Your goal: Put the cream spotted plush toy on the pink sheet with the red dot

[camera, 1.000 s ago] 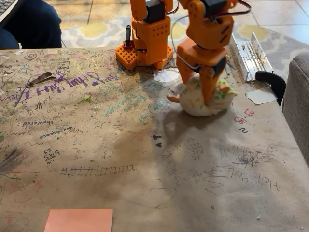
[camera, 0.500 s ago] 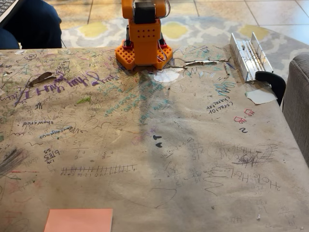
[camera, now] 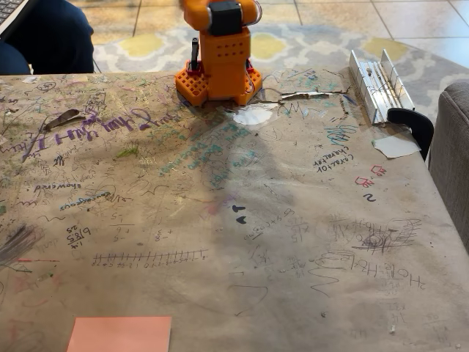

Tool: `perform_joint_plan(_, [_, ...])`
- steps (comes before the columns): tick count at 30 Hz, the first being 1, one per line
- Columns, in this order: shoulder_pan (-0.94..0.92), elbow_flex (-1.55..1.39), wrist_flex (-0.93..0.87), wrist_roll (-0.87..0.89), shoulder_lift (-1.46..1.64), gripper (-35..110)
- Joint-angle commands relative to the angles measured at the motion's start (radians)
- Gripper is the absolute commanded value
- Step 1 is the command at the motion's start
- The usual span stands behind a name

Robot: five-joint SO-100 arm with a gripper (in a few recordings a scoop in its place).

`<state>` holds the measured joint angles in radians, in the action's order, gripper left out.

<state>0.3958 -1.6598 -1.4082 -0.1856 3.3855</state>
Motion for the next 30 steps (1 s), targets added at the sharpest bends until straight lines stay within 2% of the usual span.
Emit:
perform_joint_plan(1, [0.209,0.006,0.218,0.018,-0.015,0])
perform_joint_plan(3, [0.301,0.009,0.324,0.049,-0.017,0])
perform_joint_plan(4, [0.383,0.054,0.301,0.021,-0.089,0])
perform_joint_plan(5, [0.495,0.285,0.255,-0.031,-0.347,0])
perform_joint_plan(6, [0.620,0.632,0.256,-0.064,-0.850,0])
perform_joint_plan(7, [0.500,0.756,0.321,-0.146,-1.190,0])
perform_joint_plan(9, [-0.063,0.767,0.242,-0.342,-1.032,0])
perform_joint_plan(10, [-0.249,0.848,0.124,-0.336,-0.943,0])
perform_joint_plan(12, [-0.537,0.900,-0.051,-0.155,-0.779,0])
perform_joint_plan(14, [-0.811,0.900,-0.104,-0.011,-0.661,0])
perform_joint_plan(16, [-1.003,0.899,-0.156,0.003,-0.325,0])
perform_joint_plan(17, [-1.055,0.890,-0.187,-0.011,-0.046,0])
perform_joint_plan(20, [-1.071,0.916,-0.334,0.023,-0.032,0])
perform_joint_plan(23, [-1.032,0.839,-0.324,0.109,-0.014,0])
perform_joint_plan(30, [-1.031,0.796,-0.311,0.169,-0.014,0])
